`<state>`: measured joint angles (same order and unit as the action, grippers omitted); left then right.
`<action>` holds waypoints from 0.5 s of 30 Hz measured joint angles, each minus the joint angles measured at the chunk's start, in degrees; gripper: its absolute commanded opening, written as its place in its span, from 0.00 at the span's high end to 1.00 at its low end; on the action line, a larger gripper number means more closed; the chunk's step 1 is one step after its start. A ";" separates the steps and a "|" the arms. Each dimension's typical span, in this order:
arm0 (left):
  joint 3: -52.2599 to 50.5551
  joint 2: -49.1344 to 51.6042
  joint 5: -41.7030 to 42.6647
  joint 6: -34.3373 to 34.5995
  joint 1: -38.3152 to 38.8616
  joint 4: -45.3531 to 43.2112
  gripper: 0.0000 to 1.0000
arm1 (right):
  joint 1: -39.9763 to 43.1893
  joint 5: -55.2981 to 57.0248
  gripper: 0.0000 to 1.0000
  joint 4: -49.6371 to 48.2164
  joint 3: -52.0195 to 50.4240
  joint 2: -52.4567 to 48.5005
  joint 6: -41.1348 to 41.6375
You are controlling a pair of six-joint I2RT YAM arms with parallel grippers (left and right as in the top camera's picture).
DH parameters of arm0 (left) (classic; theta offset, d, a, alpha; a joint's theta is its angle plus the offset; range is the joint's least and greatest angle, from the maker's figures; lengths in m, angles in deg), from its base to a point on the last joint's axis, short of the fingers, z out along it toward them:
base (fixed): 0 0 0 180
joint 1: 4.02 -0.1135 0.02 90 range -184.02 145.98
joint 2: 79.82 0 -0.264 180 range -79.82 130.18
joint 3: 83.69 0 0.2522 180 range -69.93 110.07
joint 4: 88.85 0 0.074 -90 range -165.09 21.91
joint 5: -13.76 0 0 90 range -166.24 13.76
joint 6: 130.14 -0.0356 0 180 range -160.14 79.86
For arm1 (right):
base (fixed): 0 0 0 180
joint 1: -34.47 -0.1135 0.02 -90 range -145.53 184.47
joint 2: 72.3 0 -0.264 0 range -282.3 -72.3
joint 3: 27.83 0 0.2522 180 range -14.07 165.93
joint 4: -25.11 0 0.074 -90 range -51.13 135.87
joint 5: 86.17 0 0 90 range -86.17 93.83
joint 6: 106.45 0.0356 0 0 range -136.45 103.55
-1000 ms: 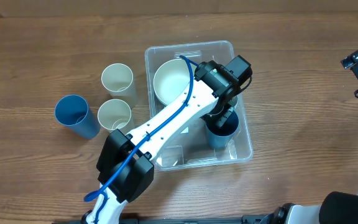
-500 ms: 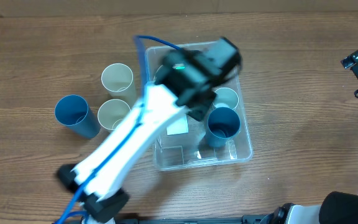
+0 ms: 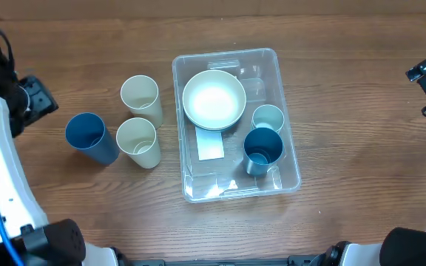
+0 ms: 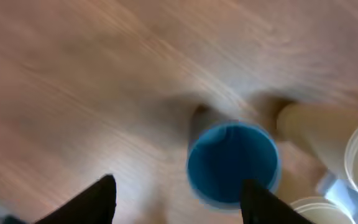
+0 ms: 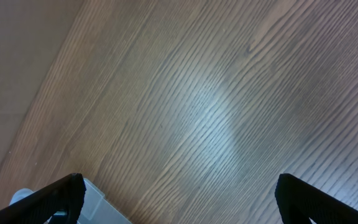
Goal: Pack container
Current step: 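Grasp the front dark blue cup with the left gripper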
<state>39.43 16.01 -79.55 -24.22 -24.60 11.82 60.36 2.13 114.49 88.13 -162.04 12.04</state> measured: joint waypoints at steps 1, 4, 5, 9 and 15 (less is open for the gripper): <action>-3.76 0.22 1.11 -0.37 -0.50 -2.12 0.35 | 0.00 0.00 0.00 0.02 0.00 -0.02 0.02; -14.78 0.79 2.97 -1.29 -0.52 -9.01 0.34 | -0.02 -0.04 0.00 0.00 0.00 -0.02 0.02; -19.28 0.72 3.28 -1.33 -0.52 -12.28 0.35 | 0.00 0.00 0.00 0.07 0.00 0.00 0.02; -30.62 0.83 5.14 -1.77 -0.52 -21.24 0.96 | 0.00 -0.02 0.00 0.02 0.00 -0.02 0.02; -34.34 0.81 6.16 -2.12 -0.52 -22.10 0.96 | 0.00 -0.02 0.00 0.07 0.00 -0.02 0.00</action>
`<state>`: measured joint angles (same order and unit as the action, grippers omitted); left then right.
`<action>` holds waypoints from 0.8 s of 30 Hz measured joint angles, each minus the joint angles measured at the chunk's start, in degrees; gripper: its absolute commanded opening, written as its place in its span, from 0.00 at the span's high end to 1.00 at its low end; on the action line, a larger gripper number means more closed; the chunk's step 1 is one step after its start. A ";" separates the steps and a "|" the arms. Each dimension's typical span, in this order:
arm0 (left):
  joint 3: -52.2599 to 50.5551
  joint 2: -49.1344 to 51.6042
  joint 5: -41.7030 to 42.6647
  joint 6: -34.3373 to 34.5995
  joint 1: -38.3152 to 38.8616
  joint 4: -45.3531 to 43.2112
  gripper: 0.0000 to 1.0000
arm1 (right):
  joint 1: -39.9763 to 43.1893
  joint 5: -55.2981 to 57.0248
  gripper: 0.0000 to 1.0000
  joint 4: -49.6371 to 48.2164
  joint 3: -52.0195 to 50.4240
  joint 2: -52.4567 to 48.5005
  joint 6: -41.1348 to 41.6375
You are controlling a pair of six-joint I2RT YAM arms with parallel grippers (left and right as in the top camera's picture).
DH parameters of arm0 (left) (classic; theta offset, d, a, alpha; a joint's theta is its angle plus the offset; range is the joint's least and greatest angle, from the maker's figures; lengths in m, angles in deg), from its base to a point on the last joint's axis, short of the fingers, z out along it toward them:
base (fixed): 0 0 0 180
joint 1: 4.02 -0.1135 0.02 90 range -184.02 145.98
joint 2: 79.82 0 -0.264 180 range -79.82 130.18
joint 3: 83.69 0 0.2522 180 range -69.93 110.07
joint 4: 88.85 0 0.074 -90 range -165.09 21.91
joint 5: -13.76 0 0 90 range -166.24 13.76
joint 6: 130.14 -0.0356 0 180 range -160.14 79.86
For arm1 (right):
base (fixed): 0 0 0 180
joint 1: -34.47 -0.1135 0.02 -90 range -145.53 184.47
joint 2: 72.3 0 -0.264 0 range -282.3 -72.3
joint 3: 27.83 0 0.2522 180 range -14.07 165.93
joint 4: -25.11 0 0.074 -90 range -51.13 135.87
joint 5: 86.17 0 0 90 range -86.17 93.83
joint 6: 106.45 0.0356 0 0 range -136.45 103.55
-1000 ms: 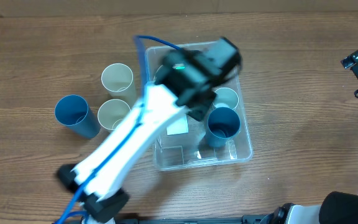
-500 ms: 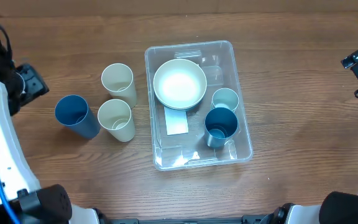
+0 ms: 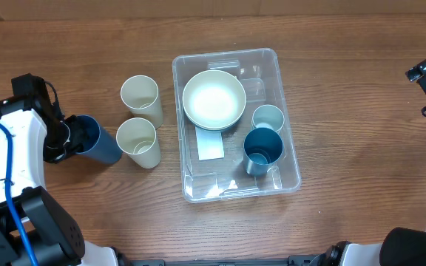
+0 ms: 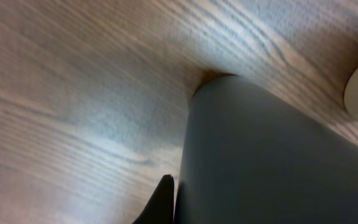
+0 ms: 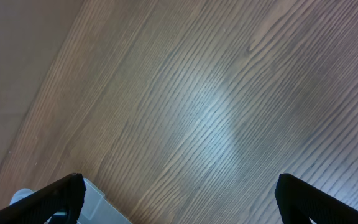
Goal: Pack container
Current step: 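Grasp the front dark blue cup with the left gripper, then carry the dark blue cup onto the other dark blue cup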
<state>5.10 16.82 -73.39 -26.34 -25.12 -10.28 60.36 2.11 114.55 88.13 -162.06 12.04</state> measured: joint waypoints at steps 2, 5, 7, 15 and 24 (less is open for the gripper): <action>2.67 0.02 -0.28 0.57 0.00 3.82 0.96 | 0.00 0.00 0.00 -0.07 0.00 0.00 0.00; 15.30 -0.02 -1.70 1.11 0.00 12.81 0.96 | 0.00 0.04 0.00 0.00 -0.04 0.00 0.02; 24.17 -0.61 -2.34 1.25 0.00 17.68 0.96 | 0.00 0.02 0.00 -0.07 -0.04 0.00 0.02; 55.78 -7.02 1.60 -1.11 12.90 31.41 0.96 | 0.00 0.00 0.00 0.00 -0.11 0.00 0.02; 57.13 -2.97 2.23 -6.95 55.54 28.65 0.96 | 0.00 0.02 0.00 -0.07 -0.11 0.02 0.00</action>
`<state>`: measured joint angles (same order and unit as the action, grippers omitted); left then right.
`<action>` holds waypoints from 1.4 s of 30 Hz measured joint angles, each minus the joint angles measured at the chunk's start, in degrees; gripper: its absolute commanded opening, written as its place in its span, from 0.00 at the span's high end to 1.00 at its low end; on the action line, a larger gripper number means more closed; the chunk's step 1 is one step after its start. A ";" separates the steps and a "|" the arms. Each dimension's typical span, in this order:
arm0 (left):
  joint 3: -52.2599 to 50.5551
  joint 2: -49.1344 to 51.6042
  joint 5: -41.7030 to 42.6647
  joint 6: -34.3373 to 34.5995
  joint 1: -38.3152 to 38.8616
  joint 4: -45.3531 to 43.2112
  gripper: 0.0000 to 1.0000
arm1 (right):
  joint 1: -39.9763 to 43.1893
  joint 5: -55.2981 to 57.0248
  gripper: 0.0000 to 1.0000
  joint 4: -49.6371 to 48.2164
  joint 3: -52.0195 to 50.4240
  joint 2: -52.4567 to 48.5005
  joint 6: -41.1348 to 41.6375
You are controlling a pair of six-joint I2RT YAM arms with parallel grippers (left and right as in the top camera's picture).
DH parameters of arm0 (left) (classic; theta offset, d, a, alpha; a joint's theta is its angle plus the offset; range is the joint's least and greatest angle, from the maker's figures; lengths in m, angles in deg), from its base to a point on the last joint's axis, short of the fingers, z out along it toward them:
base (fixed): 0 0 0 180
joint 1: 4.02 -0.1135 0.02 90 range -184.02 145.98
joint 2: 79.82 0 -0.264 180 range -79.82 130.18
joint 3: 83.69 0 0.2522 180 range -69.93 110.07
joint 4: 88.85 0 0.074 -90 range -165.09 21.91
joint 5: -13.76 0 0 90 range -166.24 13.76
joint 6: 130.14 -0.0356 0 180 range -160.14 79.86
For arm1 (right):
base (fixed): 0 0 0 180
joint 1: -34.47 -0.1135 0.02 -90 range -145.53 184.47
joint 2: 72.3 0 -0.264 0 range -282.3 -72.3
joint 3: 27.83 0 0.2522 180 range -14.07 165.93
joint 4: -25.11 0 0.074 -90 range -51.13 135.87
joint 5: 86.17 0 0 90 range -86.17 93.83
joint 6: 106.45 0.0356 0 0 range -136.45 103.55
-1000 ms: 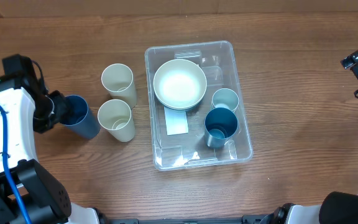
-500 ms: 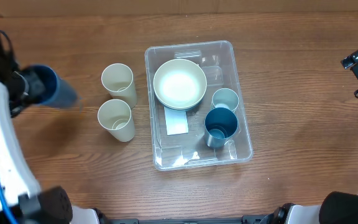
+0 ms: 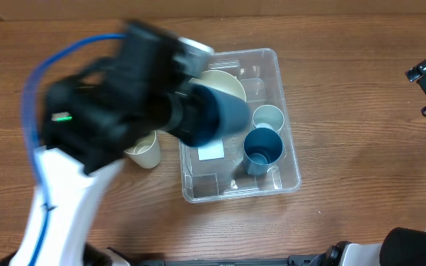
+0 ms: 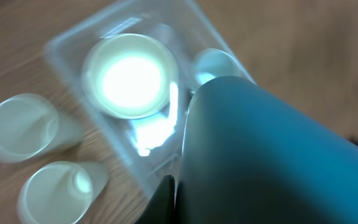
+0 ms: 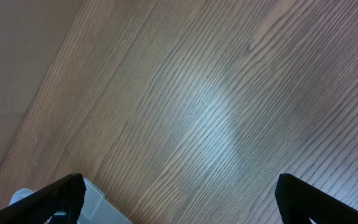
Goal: Pack container
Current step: 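Carry the dark blue cup onto the other dark blue cup, then grasp the back cream paper cup with the left gripper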
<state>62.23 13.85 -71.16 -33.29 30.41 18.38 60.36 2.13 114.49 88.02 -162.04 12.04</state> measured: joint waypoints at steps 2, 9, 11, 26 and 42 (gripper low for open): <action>-0.02 2.99 -1.07 -0.92 4.94 -0.42 0.96 | 0.00 -0.02 0.00 0.04 0.00 -0.02 0.00; -0.02 15.65 -6.25 -2.69 12.83 -1.57 0.96 | 0.00 0.00 0.00 0.04 0.00 -0.02 0.02; -0.07 18.01 -7.56 -2.82 13.05 -2.19 0.96 | 0.00 0.00 0.00 0.00 0.00 -0.02 0.04; 1.86 21.57 -8.81 -2.29 12.94 1.36 0.52 | 0.00 0.00 0.00 0.04 0.00 -0.02 0.00; 3.17 9.60 -8.15 4.50 -37.79 1.09 0.30 | 0.00 -0.02 0.00 0.02 0.00 -0.02 0.00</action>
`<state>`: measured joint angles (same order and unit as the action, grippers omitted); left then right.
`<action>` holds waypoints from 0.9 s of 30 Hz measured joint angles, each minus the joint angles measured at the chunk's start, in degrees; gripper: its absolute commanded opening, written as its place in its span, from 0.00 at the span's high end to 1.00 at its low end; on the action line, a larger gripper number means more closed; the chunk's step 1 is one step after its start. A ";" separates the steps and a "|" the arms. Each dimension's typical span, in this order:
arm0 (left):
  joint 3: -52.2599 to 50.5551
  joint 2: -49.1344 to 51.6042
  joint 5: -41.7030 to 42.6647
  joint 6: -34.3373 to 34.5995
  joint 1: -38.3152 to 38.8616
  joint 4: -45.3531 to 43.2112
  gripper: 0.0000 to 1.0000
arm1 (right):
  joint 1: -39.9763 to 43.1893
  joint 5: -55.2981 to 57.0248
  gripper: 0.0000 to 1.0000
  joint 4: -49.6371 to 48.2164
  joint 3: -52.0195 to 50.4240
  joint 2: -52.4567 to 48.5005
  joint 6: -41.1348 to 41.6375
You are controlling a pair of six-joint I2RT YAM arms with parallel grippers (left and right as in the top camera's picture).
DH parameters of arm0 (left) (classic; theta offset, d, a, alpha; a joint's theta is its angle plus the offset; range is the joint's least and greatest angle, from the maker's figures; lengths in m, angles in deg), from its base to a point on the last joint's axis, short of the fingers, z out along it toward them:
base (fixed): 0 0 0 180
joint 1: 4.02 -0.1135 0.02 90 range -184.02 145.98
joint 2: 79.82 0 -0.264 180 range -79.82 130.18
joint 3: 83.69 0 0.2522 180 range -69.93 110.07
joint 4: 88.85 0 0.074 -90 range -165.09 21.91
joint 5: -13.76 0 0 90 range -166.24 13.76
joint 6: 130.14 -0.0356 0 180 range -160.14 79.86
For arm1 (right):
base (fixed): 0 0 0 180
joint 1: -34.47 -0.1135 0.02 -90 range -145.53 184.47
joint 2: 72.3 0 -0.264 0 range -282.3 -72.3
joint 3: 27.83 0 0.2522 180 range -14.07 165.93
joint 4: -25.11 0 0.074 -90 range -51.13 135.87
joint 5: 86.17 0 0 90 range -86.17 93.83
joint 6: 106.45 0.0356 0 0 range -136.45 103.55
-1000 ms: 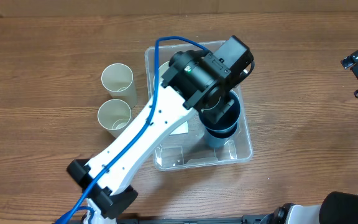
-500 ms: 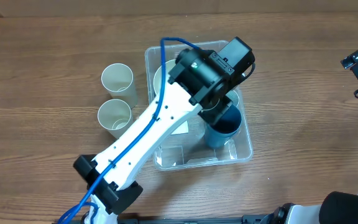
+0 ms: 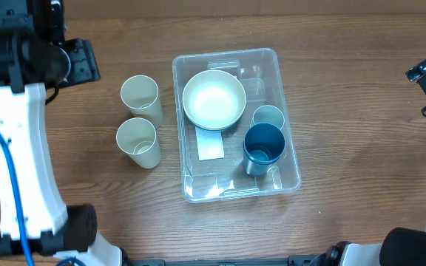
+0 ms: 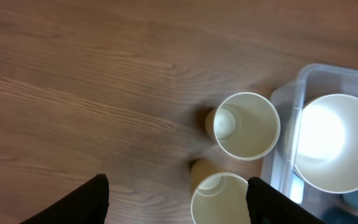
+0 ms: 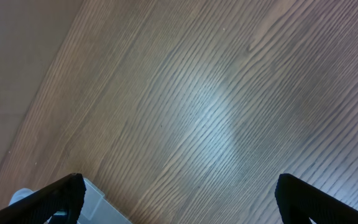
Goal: Pack container
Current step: 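Grasp the back cream paper cup with the left gripper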
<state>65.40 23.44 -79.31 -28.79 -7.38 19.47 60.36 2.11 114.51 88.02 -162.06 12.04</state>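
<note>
The clear container stands mid-table. In it are a white bowl, a pale blue cup and a dark blue cup that looks nested in another. Two cream cups stand upright on the table left of it. My left gripper hovers high at the far left, open and empty. In its wrist view the left gripper looks down on the cream cups. My right gripper is at the far right edge, open over bare wood.
A white card lies flat on the container's floor below the bowl. The container's corner shows at the bottom left of the right wrist view. Wooden table surrounds the container.
My left gripper held the dark blue cup above the container; now the cup stands in the container's front right and the gripper is open at the far left. The right arm is unmoved.
A dark blue cup stood left of the cream cups with my left gripper open above it. Then the gripper was down around it. Then the cup was held over the container. Now it sits in the other dark blue cup and the gripper is empty.
</note>
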 measured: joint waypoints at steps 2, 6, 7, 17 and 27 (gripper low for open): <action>-1.77 4.24 5.01 -3.58 -1.73 -1.44 0.33 | 0.00 0.02 0.00 0.00 0.00 0.00 0.02; -3.69 14.49 10.80 -7.78 -2.14 -1.09 0.43 | 0.00 0.02 0.00 0.02 0.00 0.00 0.02; -3.76 16.98 11.78 -8.92 -2.14 -0.92 0.43 | 0.00 0.02 0.00 0.02 0.00 0.00 0.00; -3.80 21.53 13.84 -12.90 0.15 -1.31 0.42 | 0.00 0.00 0.00 0.04 0.00 0.00 0.00; -13.18 21.59 8.44 -9.75 2.58 -8.52 0.96 | 0.00 0.00 0.00 0.00 0.00 0.00 0.00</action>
<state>52.22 45.04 -70.88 -38.54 -4.80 10.95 60.36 2.11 114.51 88.02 -162.06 12.04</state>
